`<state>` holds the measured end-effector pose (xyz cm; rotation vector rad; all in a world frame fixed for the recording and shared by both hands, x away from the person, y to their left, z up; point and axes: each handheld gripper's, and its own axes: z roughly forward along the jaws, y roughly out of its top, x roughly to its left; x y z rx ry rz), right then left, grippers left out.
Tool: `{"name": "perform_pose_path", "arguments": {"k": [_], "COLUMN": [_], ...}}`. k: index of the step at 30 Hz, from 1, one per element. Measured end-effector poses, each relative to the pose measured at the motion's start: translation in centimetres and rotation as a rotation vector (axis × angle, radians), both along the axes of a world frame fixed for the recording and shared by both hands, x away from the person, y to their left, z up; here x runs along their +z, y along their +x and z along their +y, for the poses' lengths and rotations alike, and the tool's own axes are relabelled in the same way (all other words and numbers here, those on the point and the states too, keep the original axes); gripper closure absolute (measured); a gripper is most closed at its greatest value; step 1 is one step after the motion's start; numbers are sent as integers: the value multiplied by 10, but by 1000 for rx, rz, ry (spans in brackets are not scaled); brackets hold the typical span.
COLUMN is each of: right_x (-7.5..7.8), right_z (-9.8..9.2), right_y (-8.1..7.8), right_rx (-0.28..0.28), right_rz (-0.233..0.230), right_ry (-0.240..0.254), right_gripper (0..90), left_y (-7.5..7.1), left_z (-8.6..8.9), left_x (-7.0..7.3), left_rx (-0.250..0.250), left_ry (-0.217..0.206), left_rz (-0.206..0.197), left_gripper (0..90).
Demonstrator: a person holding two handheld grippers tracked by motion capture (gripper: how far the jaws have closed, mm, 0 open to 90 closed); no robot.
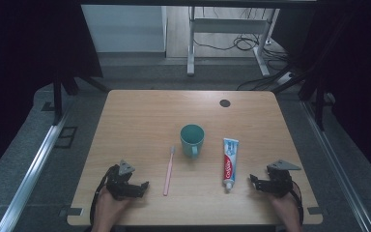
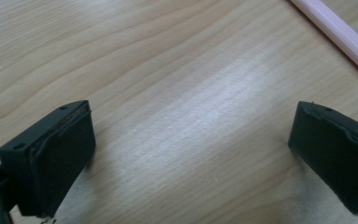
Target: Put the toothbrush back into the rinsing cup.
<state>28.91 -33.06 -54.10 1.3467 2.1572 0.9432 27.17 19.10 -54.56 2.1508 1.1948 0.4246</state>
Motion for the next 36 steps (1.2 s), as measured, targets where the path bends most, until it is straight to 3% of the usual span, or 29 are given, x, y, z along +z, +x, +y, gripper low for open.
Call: {"name": "perform_pose_path", "arguments": {"k": [21, 23, 30, 33, 36], "right_x": [0, 0, 0, 0, 0], "right_z": [0, 0, 1, 0, 0], "right_y": [1, 1, 1, 1, 1], "right_rx": [3, 3, 3, 4, 4], "right_rz": [1, 1, 2, 1, 2], "right_ry": [1, 1, 1, 0, 0], "right_gripper": [177, 177, 177, 176, 176], "left_y": [0, 0, 0, -2, -3], "left_z": [2, 3, 1, 0, 0], "left_x": [1, 3, 7, 9, 12], "left_rx": [15, 13, 7, 3, -11], "left_ry": [-6, -6, 18, 29, 7], "left_rz": [-4, -9, -14, -21, -18], "left_gripper": [43, 145, 191, 267, 381]}}
